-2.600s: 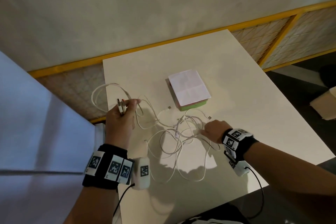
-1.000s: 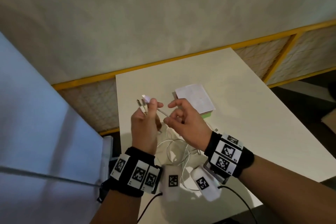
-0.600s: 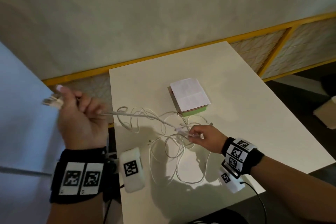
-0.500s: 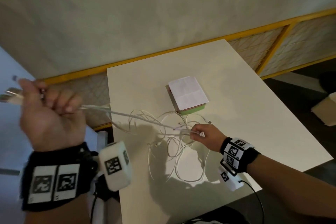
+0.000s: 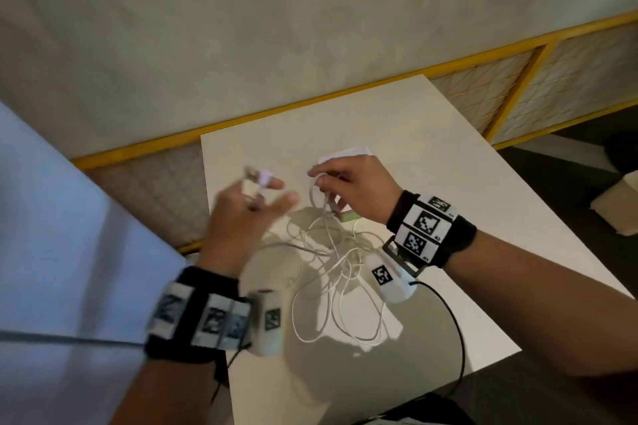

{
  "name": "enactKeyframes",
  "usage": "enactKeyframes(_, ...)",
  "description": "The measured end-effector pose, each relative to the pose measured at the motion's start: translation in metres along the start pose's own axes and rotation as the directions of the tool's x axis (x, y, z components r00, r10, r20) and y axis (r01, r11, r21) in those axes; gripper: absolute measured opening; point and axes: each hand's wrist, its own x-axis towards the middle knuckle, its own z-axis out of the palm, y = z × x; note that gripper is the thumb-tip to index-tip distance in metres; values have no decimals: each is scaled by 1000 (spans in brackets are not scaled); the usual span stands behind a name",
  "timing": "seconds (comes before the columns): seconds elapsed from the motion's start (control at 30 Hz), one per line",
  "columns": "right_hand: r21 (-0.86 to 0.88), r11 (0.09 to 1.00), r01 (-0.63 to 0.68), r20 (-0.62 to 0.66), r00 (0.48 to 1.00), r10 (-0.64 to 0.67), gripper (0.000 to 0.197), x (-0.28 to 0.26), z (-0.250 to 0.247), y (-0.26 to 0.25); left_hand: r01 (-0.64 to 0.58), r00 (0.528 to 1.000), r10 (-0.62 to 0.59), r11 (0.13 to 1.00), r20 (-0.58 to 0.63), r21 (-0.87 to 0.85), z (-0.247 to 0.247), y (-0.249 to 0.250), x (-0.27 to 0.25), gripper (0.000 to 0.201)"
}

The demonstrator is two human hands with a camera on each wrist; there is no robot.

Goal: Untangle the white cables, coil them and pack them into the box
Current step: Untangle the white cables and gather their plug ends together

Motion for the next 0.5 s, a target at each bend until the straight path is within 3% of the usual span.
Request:
enactKeyframes(0.03, 23, 1000, 11, 2, 1000, -11, 13, -1, 2, -7, -7, 993, 2, 999, 115, 41, 19, -2, -13, 25)
enactKeyframes(0.1, 80, 996, 32, -6, 999, -32, 10, -3, 5, -18, -20, 983, -4, 991, 184, 130, 34, -27, -6, 25)
enactKeyframes(0.2, 225, 974, 28, 27, 999, -35, 7, -7, 4, -27, -10, 980, -6, 997, 198, 81, 47, -44, 2, 34)
enactKeyframes(0.37, 346, 938, 25, 34, 999, -39, 35, -9, -7, 1, 66, 990, -54, 994, 133, -89, 45, -46, 11, 28)
enactKeyframes(0.43, 302, 950, -86, 17, 996, 85, 34, -10, -9, 35, 61, 990, -42, 989, 136, -137, 41, -47, 15, 30)
enactKeyframes(0.5, 46, 983, -179, 113, 979, 173, 25, -17, -4, 68, 66, 986, -27, 969, 165, -237, 38, -45, 17, 33)
